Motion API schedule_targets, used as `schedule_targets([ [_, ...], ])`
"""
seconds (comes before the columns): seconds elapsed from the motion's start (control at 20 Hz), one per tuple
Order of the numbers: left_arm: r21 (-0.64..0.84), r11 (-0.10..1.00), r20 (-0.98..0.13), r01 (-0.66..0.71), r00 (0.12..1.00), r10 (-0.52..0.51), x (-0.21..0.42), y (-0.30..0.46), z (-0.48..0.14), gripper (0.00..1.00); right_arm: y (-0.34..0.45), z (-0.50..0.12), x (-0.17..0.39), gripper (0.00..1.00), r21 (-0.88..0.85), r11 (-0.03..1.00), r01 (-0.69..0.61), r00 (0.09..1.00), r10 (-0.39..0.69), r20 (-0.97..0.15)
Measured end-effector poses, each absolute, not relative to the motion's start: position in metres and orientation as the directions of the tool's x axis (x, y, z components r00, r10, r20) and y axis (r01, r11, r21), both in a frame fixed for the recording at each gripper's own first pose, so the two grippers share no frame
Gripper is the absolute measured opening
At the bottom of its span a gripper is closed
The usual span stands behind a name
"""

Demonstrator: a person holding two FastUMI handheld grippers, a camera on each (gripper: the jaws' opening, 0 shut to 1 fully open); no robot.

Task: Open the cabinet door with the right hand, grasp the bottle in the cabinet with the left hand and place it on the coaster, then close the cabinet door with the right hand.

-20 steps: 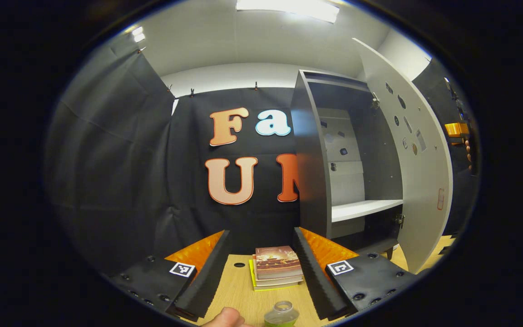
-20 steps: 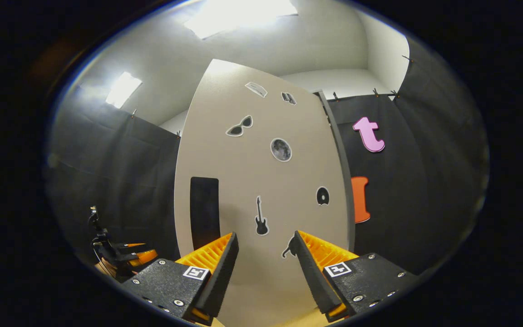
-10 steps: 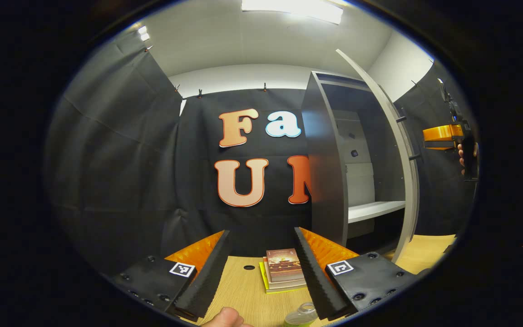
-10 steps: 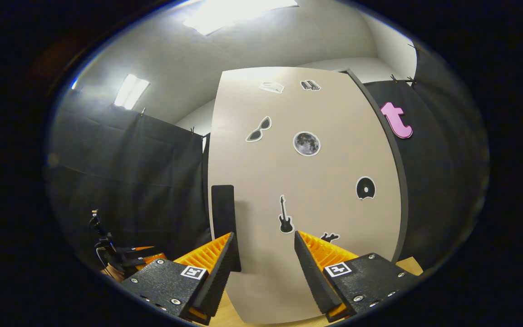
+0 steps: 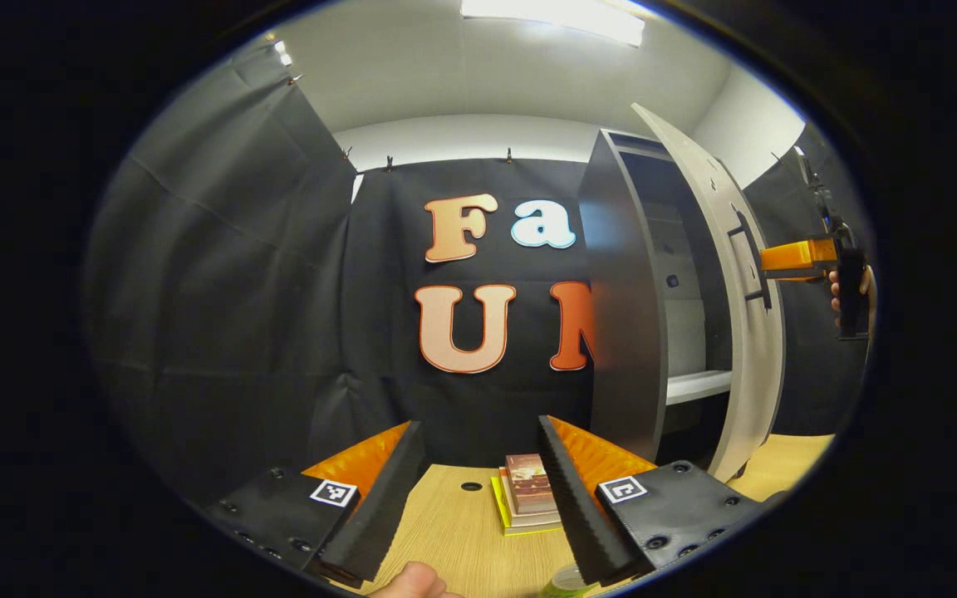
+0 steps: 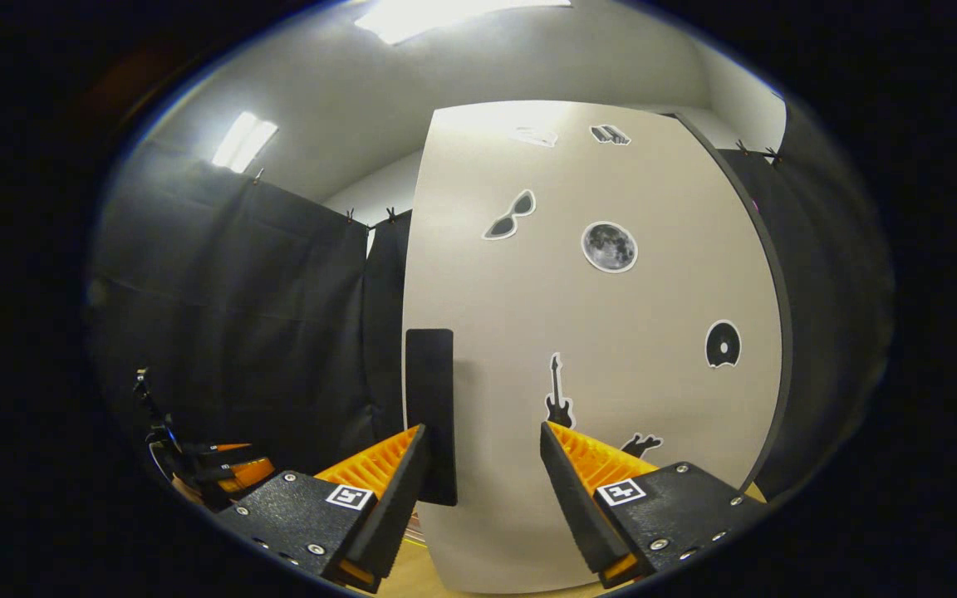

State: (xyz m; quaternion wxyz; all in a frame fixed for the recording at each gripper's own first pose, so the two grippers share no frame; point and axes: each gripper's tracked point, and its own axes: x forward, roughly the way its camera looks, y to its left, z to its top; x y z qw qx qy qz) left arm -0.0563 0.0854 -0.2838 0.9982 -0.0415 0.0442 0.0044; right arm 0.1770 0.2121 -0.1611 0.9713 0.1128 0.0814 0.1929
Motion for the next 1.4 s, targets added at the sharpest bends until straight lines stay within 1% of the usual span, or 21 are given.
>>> schedule_targets([
  [0.2, -0.071, 0.997, -0.097, -0.038, 0.995, 0.031, -0.057, 0.093, -0.280, 0.92, 0.215, -0.165, 0.183, 0.84, 0.274, 0.905, -0.325, 0.918, 0.372, -0.137],
  [0.25, -0.067, 0.997, -0.102, -0.043, 0.994, 0.036, -0.058, 0.095, -0.278, 0.89, 0.216, -0.165, 0.184, 0.85, 0.265, 0.909, -0.321, 0.921, 0.365, -0.138],
  [0.4, -0.052, 0.997, -0.113, -0.063, 0.992, 0.056, -0.059, 0.097, -0.265, 0.90, 0.217, -0.164, 0.184, 0.85, 0.235, 0.925, -0.300, 0.930, 0.338, -0.143],
  [0.55, -0.024, 0.997, -0.121, -0.070, 0.990, 0.067, -0.056, 0.098, -0.234, 0.90, 0.220, -0.166, 0.188, 0.85, 0.211, 0.937, -0.279, 0.937, 0.314, -0.154],
  [0.7, -0.028, 0.996, -0.135, -0.081, 0.988, 0.076, -0.056, 0.091, -0.192, 0.91, 0.221, -0.165, 0.189, 0.85, 0.202, 0.945, -0.256, 0.943, 0.290, -0.161],
  [0.85, -0.047, 0.994, -0.097, -0.095, 0.991, 0.090, -0.054, 0.079, -0.139, 0.90, 0.228, -0.174, 0.182, 0.85, 0.208, 0.943, -0.259, 0.931, 0.301, -0.208],
  [0.95, -0.059, 0.995, -0.064, -0.075, 0.995, 0.071, -0.060, 0.059, -0.107, 0.90, 0.229, -0.173, 0.172, 0.87, 0.218, 0.939, -0.264, 0.923, 0.312, -0.224],
  [1.1, -0.068, 0.996, -0.015, -0.050, 0.999, 0.049, -0.069, 0.031, -0.068, 0.90, 0.216, -0.153, 0.143, 0.90, 0.201, 0.943, -0.265, 0.926, 0.306, -0.219],
  [1.2, -0.092, 0.995, 0.012, -0.023, 1.000, 0.025, -0.076, 0.009, -0.051, 0.90, 0.200, -0.133, 0.114, 0.93, 0.162, 0.952, -0.258, 0.936, 0.288, -0.202],
  [1.3, -0.121, 0.993, 0.029, -0.010, 0.999, 0.014, -0.080, -0.004, -0.042, 0.90, 0.181, -0.114, 0.086, 0.92, 0.120, 0.962, -0.246, 0.947, 0.265, -0.181],
  [1.4, -0.132, 0.991, 0.043, -0.021, 0.999, 0.027, -0.074, -0.008, -0.036, 0.90, 0.156, -0.106, 0.062, 0.93, 0.083, 0.974, -0.210, 0.957, 0.222, -0.185],
])
